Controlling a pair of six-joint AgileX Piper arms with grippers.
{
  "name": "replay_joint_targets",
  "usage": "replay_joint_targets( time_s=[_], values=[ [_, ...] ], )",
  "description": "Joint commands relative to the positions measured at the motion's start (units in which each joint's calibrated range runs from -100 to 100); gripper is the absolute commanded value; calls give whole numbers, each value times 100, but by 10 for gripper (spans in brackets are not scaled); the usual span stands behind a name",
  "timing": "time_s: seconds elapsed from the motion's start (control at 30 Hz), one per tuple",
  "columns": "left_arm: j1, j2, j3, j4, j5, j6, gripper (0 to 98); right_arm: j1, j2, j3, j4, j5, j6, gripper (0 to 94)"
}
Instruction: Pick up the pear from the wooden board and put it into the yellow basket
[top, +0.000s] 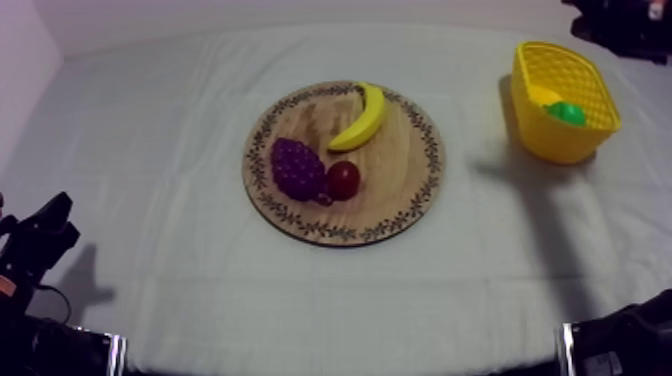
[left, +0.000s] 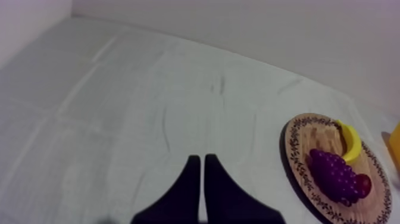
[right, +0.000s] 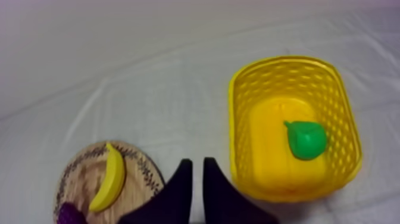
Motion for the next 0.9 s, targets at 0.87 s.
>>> replay_joint_targets(
  time_s=[0.87],
  values=[
    [1, 2, -2, 1, 2, 0, 1, 414, -6485, 5783, -1171, -423, 1008, 2]
  ],
)
